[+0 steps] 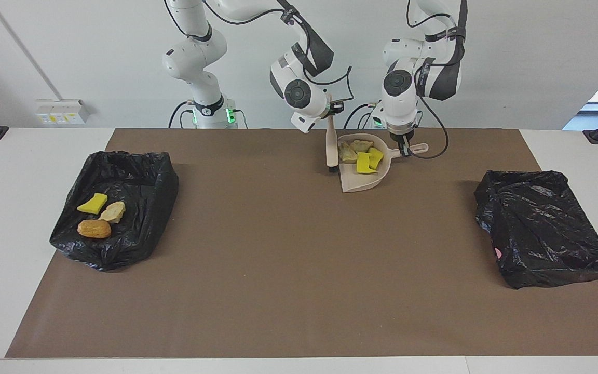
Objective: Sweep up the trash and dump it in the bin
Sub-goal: 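Carry the loaded dustpan with the left gripper over the nearby black bag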
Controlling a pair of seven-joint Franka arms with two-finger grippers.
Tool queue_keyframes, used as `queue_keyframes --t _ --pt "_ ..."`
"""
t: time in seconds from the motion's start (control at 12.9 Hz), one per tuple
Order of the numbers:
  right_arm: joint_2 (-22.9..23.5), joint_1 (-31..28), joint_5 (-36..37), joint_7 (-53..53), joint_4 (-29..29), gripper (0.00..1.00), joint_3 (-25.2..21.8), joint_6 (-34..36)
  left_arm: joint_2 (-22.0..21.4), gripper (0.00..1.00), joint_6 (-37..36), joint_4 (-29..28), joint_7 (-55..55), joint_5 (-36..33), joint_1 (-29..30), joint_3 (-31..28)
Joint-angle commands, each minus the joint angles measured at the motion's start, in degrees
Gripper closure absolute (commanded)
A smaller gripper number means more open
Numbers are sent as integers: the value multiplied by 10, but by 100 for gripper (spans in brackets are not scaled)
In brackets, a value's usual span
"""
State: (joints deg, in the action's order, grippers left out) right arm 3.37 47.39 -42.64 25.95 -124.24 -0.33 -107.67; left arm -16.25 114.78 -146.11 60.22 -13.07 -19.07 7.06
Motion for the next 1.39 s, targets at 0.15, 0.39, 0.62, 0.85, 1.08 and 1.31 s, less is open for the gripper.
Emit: queue_keyframes --t 0.15,0.39,0.62,0.85,1.08,1.31 --pt "-52 -45 120 55 14 100 -2 75 55 100 11 63 53 9 -5 -33" --pt "-78 -106 169 50 22 100 0 119 70 100 7 109 72 9 -6 -53" --pt "-91 -111 171 51 3 100 2 113 68 100 1 163 117 13 -11 -105" --pt "-127 -108 170 58 -52 100 2 88 71 100 -12 229 162 14 -16 -166" --pt "-126 -76 170 83 -84 100 4 56 105 100 -25 320 209 13 -25 -259" --pt "-116 -45 168 93 -112 100 5 0 146 100 -55 404 280 50 -26 -330"
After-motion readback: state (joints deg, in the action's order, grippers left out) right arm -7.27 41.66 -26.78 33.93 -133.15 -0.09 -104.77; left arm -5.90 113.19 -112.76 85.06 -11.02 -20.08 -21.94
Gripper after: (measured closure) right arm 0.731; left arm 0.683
